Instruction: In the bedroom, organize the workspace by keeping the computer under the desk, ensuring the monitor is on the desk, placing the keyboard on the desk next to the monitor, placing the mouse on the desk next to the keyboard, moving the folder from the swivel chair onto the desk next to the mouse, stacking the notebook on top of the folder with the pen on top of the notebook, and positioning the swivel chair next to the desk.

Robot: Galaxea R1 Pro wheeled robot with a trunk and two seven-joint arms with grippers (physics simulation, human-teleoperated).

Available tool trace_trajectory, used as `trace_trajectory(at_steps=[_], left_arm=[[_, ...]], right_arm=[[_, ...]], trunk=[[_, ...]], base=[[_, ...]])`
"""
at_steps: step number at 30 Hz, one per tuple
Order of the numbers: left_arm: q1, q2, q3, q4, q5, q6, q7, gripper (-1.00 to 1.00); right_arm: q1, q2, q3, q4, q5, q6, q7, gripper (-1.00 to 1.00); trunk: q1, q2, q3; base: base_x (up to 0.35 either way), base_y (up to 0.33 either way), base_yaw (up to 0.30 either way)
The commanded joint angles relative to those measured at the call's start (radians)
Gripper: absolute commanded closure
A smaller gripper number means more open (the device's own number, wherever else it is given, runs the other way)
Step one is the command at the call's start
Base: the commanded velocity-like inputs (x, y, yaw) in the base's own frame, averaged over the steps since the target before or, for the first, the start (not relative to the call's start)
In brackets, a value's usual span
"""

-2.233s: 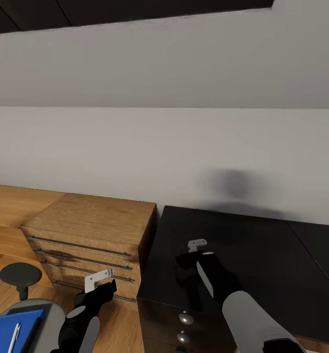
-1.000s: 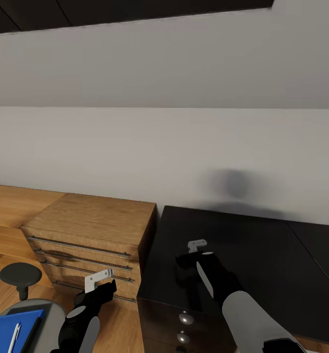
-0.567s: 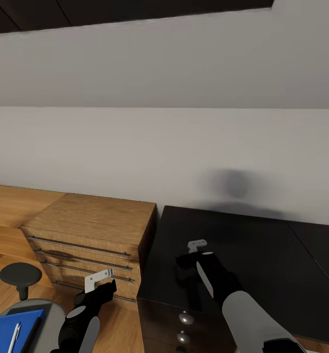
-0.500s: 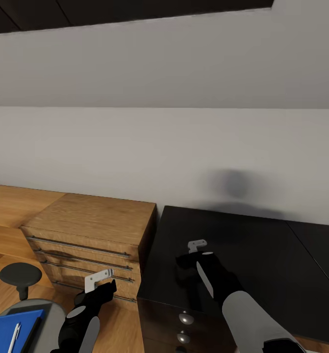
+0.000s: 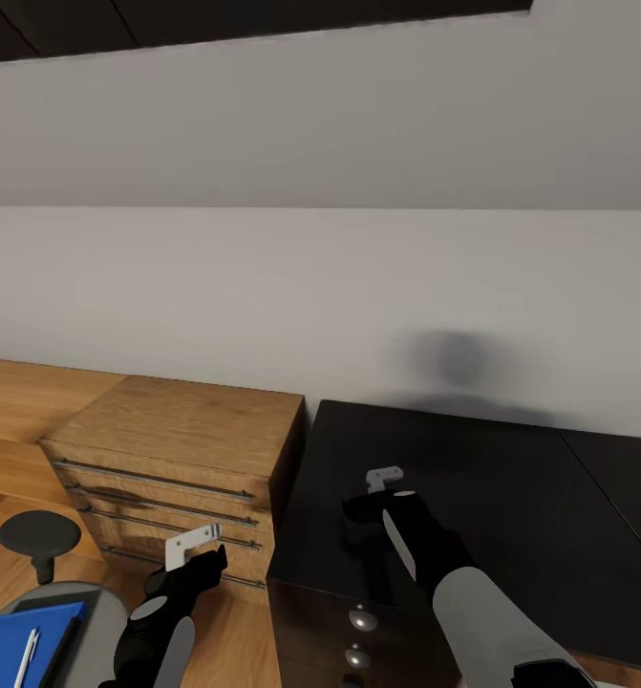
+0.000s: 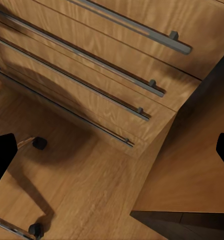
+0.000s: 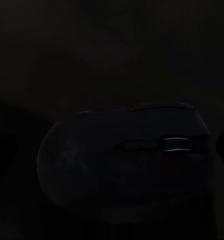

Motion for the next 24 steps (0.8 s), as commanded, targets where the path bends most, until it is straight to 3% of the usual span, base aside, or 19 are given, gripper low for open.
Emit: trace_trajectory(at_steps=[1,24], left_arm=[[-0.001,0.000,-0.001,-0.001,0.011,0.002,0.010,-1.00],[-0.001,0.000,-0.001,-0.001,0.011,0.002,0.010,-1.00]], right_arm=[[0.000,0.000,0.000,-0.002,0.011,0.006,0.006,-1.00],[0.000,0.000,0.000,-0.002,0.012,0.006,0.005,-1.00]], trunk=[[0.000,-0.001,-0.001],[0.000,-0.001,-0.001]], base=[[0.000,0.000,0.000],[0.000,0.000,0.000]])
